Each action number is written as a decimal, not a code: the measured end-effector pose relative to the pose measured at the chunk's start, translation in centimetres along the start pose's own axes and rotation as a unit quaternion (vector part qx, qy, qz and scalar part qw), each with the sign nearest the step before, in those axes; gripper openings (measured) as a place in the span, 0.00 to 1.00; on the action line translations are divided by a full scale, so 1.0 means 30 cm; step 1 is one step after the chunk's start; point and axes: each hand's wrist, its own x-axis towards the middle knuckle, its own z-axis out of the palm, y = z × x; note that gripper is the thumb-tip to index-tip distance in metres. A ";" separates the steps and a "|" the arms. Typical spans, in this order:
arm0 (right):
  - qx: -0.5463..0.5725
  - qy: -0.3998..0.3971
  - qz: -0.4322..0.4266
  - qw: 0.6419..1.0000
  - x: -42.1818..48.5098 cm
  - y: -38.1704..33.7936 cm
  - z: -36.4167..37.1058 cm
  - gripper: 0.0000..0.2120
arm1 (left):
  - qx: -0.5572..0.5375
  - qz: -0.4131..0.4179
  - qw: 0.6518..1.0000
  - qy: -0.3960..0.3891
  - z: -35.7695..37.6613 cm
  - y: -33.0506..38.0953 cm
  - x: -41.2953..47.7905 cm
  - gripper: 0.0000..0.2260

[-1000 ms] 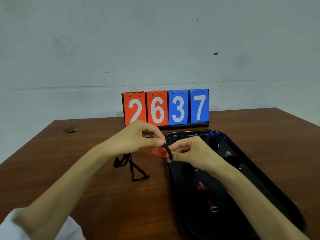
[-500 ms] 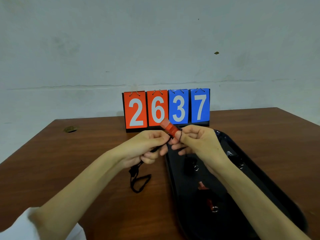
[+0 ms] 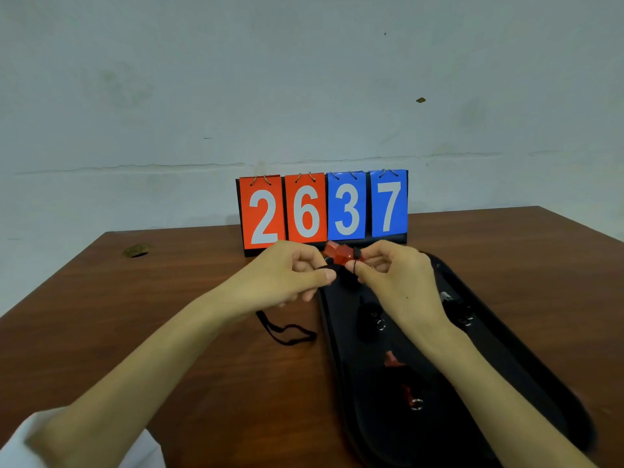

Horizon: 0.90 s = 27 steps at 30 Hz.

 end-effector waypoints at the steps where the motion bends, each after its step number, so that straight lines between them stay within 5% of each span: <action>1: -0.019 -0.012 -0.018 1.000 -0.004 -0.002 0.000 0.09 | 0.021 0.014 1.000 0.007 -0.003 0.001 -0.001 0.07; 8: 0.004 -0.228 -0.059 0.972 -0.024 -0.033 -0.002 0.05 | 0.146 0.075 0.986 0.034 -0.028 -0.027 0.001 0.08; 15: 0.212 -0.298 -0.010 0.931 -0.024 -0.058 -0.018 0.04 | 0.047 0.052 0.997 0.009 -0.070 -0.046 0.009 0.17; 22: 0.331 -0.256 0.008 0.908 -0.018 -0.065 -0.031 0.05 | -0.177 -0.018 0.982 -0.063 -0.016 -0.036 0.003 0.20; 27: 0.374 -0.143 0.064 0.914 -0.004 -0.059 -0.036 0.06 | -0.180 -0.024 0.982 -0.043 0.048 -0.039 0.004 0.17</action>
